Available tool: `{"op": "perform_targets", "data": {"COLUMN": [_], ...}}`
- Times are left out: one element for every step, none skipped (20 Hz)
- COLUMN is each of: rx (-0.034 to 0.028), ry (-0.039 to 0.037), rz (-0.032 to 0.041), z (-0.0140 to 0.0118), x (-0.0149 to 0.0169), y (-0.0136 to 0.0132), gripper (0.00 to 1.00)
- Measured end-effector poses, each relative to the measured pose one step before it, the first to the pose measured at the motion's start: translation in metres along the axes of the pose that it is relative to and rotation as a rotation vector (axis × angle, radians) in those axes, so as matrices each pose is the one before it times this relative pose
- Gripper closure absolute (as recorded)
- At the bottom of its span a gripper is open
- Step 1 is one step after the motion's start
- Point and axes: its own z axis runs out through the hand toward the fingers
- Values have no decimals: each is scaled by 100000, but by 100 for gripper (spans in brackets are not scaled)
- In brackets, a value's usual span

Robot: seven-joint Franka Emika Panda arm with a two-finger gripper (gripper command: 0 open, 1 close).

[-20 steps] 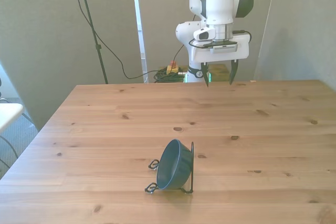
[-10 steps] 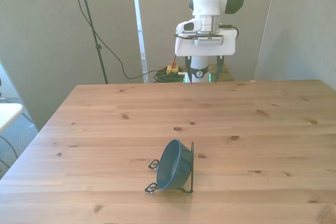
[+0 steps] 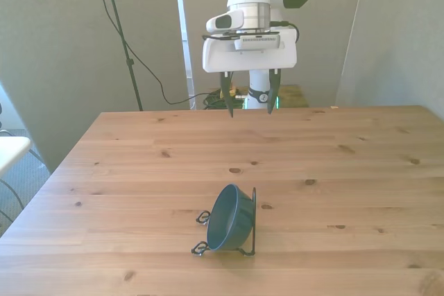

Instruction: Unload the bowl

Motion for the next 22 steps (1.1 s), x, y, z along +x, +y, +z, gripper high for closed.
{"op": "perform_targets", "data": {"rx": [-411,-459,-161,148,192,70,-342,-248,-37,56,-240,-951,79,216,185,163,361,436,391,627,633,1439], "ry": [66,2,-40,-368,-341,-508,-447,-226,-626,-309,-269,-248,21,102,27,-239,-286,-203,-356,-676,-876,-1609], "rz": [1174,914,959,1102,954,1016,914,736,519,184,111,178,-6,-386,-874,-950,-724,-719,-1088,-1412,-1806,-2316], "z": [187,154,144,165,162,251,321,369,438,426,305,33,-43,-48,7,131,210,226,291,365,393,467], "x": [1405,1251,1110,946,888,858,838,818,738,648,538,958,32,95,115,116,126,164,168,167,163,133], "y": [42,-9,-40,-79,-106,-1,115,123,163,137,208,943,-24,-75,-92,-81,-71,-89,-66,-31,21,73], "gripper": [0,0,0,0,0,0,0,0,0,0,0,0,0,0,0,0,0,0,0,0,0,0]}}
